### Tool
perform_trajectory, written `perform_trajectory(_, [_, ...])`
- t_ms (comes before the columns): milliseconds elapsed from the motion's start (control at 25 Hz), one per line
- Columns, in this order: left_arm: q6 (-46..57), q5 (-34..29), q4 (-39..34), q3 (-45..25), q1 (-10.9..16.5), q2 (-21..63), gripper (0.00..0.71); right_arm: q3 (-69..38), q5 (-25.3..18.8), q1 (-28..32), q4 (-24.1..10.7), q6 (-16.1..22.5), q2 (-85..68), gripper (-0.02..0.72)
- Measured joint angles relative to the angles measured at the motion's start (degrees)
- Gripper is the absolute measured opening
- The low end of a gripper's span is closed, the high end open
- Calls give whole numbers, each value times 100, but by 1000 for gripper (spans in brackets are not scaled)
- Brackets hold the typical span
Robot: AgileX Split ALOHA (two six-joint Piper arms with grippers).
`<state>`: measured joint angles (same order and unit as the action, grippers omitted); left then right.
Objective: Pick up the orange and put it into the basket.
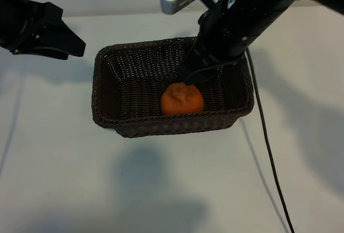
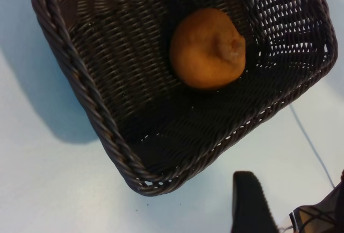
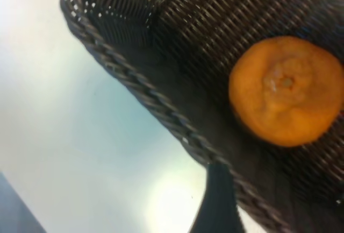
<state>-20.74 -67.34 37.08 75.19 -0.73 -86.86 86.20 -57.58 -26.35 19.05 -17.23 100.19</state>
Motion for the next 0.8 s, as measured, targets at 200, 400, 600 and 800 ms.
perform_trajectory(200, [0, 0, 0, 0, 0, 0, 425, 0, -194, 0, -12, 0, -209, 526])
perform_trajectory(400, [-14, 0, 0, 0, 0, 0, 425, 0, -421, 0, -18, 0, -209, 526])
perform_trajectory(600, [-14, 0, 0, 0, 0, 0, 425, 0, -605, 0, -77, 0, -209, 526])
perform_trajectory(800, [-14, 0, 0, 0, 0, 0, 425, 4, -840, 0, -177, 0, -209, 525])
